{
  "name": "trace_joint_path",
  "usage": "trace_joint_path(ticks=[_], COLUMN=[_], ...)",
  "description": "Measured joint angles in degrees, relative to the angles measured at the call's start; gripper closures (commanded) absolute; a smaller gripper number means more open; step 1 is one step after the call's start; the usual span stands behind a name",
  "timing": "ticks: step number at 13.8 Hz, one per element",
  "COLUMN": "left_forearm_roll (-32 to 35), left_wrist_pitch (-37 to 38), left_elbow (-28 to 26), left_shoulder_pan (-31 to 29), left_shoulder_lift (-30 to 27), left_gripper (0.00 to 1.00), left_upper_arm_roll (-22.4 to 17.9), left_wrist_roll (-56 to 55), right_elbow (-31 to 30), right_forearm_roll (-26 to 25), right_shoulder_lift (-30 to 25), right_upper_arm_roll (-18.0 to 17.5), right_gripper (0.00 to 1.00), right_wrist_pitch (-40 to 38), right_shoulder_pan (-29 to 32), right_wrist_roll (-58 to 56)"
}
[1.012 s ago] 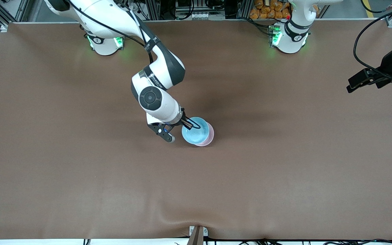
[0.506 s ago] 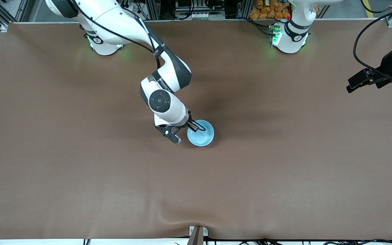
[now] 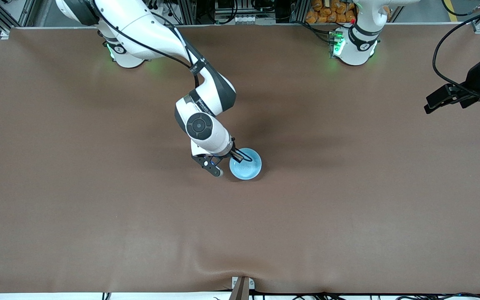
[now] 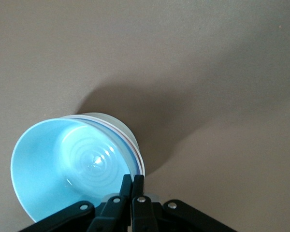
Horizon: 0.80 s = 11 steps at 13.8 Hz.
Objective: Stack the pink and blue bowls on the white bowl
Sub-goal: 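Carry the blue bowl with the right gripper onto the pink bowl, then open the right gripper and withdraw it from the stack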
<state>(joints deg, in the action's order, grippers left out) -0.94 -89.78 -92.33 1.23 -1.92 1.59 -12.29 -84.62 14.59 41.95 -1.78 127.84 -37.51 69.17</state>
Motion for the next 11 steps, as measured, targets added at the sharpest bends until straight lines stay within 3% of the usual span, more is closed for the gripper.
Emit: trace_joint_path(ticks=[1,2,7,11], left_forearm_roll=[0.00,0.00,0.00,0.00], left_wrist_pitch=[0.00,0.00,0.00,-0.01], left_elbow=[0.00,-0.01,-0.02,-0.07], left_shoulder_pan=[0.00,0.00,0.00,0.00], left_shoulder_lift=[0.00,0.00,0.00,0.00], left_gripper=[0.00,0.00,0.00,0.00], left_upper_arm_roll=[0.00,0.00,0.00,-0.02], left_wrist_roll=[0.00,0.00,0.00,0.05], right_elbow=[0.00,0.01,1.50,10.02], right_forearm_roll=[0.00,0.00,-0.12,-2.39], right_shoulder_lift=[0.28,0.44,0.44,0.12], right_upper_arm_roll=[0.00,0.00,0.31,3.60], right_gripper=[0.36,0.00,0.00,0.00], right_wrist_pitch=[0.05,0.11,-0.63,-9.88], right_shoulder_pan=[-0.01,-0.03,-0.04,0.78], right_wrist_roll=[0.00,0.00,0.00,-0.22])
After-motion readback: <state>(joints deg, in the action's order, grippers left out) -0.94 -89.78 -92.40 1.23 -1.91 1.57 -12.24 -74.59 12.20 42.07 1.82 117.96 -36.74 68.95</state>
